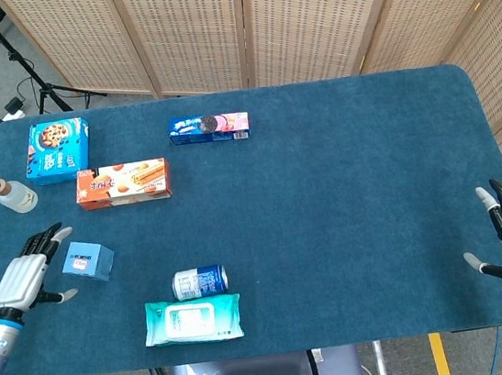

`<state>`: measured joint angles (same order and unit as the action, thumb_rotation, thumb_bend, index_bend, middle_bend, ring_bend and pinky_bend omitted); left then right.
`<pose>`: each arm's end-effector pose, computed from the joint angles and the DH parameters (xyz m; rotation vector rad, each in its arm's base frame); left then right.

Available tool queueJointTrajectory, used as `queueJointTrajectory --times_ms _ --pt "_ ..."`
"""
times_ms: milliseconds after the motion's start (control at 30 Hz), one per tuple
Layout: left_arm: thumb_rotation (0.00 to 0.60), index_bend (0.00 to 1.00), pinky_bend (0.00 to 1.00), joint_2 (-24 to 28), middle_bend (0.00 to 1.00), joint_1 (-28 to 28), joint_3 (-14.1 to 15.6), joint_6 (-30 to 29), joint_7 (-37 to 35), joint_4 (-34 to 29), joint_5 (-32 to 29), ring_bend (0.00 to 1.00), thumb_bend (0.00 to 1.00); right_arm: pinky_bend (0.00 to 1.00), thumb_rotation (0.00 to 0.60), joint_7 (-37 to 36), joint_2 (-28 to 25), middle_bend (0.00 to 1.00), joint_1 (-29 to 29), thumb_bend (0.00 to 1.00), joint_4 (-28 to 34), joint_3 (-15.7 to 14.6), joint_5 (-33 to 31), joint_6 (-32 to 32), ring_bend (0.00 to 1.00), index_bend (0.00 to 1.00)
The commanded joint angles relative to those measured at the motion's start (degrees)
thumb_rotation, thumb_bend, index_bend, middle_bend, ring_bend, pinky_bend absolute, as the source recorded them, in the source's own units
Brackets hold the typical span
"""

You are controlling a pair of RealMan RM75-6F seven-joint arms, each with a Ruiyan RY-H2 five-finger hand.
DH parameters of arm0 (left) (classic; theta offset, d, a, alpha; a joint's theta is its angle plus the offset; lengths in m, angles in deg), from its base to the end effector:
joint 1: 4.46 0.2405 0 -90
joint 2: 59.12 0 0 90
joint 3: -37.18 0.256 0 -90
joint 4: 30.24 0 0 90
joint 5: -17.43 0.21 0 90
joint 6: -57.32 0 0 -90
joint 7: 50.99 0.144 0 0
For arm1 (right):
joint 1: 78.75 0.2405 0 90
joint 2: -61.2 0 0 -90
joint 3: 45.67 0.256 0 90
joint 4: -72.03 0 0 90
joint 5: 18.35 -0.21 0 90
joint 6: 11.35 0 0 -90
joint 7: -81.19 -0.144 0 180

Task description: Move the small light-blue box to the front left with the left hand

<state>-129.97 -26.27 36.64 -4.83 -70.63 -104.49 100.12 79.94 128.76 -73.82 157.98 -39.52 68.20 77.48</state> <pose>-0.3359 0.2731 0.1075 -1.5900 -1.1831 -0.8529 -0.3175 -0.1936 0.1669 1.3239 -0.7860 0.9678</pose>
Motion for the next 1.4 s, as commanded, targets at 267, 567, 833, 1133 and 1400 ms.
queueJointTrajectory --times_ms 267,567,833,1133,1400 --pt "0.6 0.08 0.13 -7.7 0.04 -2.8 -0.6 0.5 -5.1 11.8 2.8 0.03 0.07 0.0 0.6 0.1 0.1 0.0 0.0 0.0 -0.1 0.4 -0.7 -0.2 0.0 0.0" --pt "0.6 0.62 0.44 -7.9 0.48 -3.1 0.7 0.0 -9.1 13.0 4.8 0.4 0.32 0.0 0.6 0.2 0.4 0.0 0.3 0.0 -0.3 0.4 -1.1 -0.9 0.0 0.0" --pt "0.6 0.64 0.45 4.8 0.49 -5.0 1.6 4.6 -13.8 0.0 4.9 0.41 0.4 0.0 0.6 -1.1 0.1 0.0 -0.1 0.0 -0.2 0.3 -0.6 -0.1 0.0 0.0" --pt "0.6 0.64 0.48 20.5 0.51 -16.4 5.6 26.4 -28.1 -12.5 7.9 0.42 0.41 0.0 0.6 -0.6 0.5 0.0 0.3 0.0 -0.6 0.2 -0.4 -0.7 0.0 0.0" --pt "0.6 0.62 0.47 16.1 0.48 -21.7 6.7 38.2 -30.1 -8.2 6.1 0.4 0.39 0.0 0.6 -0.2 0.7 0.0 0.3 0.0 -0.6 0.3 -0.6 -0.6 0.0 0.0"
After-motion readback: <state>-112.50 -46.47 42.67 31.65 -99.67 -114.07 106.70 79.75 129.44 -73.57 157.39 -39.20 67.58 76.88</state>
